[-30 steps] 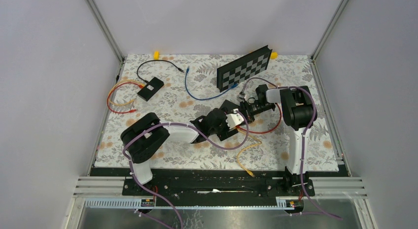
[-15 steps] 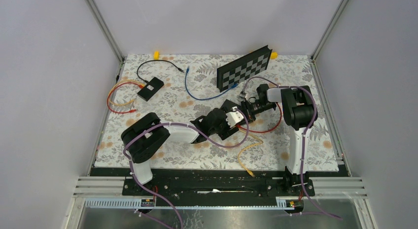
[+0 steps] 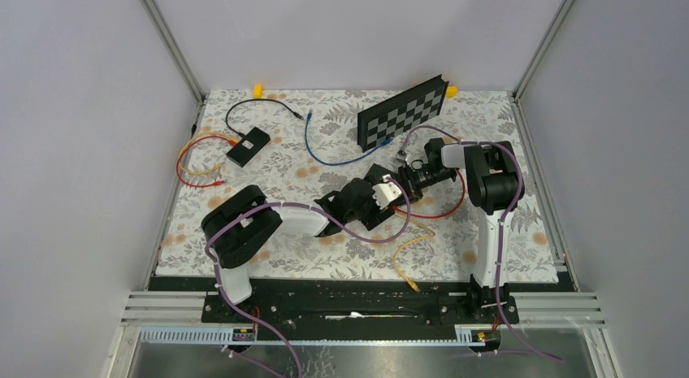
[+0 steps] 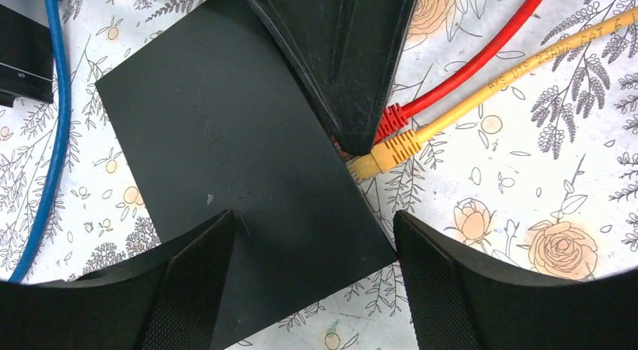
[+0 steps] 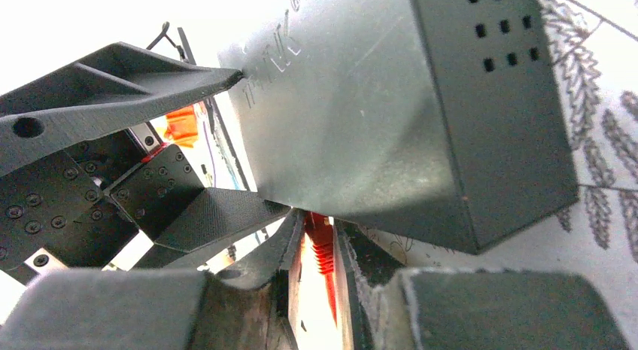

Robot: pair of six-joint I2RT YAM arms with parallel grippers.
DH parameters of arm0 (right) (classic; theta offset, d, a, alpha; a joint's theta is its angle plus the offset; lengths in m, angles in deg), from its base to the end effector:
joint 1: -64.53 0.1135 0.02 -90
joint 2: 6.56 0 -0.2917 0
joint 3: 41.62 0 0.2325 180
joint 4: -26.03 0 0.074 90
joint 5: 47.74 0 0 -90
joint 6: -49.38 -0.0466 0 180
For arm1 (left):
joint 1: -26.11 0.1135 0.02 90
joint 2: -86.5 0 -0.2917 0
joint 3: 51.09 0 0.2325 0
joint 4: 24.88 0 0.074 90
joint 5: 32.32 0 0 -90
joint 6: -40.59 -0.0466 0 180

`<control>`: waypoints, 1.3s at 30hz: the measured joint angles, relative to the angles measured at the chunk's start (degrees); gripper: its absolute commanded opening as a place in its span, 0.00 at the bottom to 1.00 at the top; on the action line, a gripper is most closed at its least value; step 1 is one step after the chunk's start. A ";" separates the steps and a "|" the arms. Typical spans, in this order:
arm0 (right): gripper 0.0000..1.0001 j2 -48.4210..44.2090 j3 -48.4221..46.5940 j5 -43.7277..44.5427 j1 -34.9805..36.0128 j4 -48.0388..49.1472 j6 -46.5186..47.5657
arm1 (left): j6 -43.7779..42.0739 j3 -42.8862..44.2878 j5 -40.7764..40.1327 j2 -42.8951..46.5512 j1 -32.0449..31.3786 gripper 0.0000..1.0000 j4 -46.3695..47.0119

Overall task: Pull the plug from the switch port
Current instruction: Pull the connector from the switch port.

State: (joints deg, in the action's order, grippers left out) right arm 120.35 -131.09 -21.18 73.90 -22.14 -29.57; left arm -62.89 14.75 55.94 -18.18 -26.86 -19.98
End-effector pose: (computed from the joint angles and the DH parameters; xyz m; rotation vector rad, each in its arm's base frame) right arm 0.3751 0.1041 0.1108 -0.5223 2.5518 1.6079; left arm 0.2270 -0.2986 0.1825 1.1827 1.8379 -0.3618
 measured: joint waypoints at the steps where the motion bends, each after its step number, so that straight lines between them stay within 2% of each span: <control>1: 0.00 0.02 -0.46 0.42 0.00 -0.79 0.70 | 0.00 0.00 0.00 -0.09 0.00 0.78 0.22; 14: 0.00 1.73 0.11 -3.34 -0.94 0.11 -0.17 | 0.46 0.00 -0.04 -0.33 0.00 0.78 0.81; 39: 0.01 2.71 -2.82 -1.95 -1.60 -5.51 4.81 | 1.49 0.00 0.04 -0.83 0.00 0.78 2.56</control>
State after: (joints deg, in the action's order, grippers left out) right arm 123.06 -133.91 -23.13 72.30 -27.64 -24.76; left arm -61.40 14.75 55.98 -19.01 -26.86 -17.42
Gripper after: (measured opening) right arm 0.229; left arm 0.779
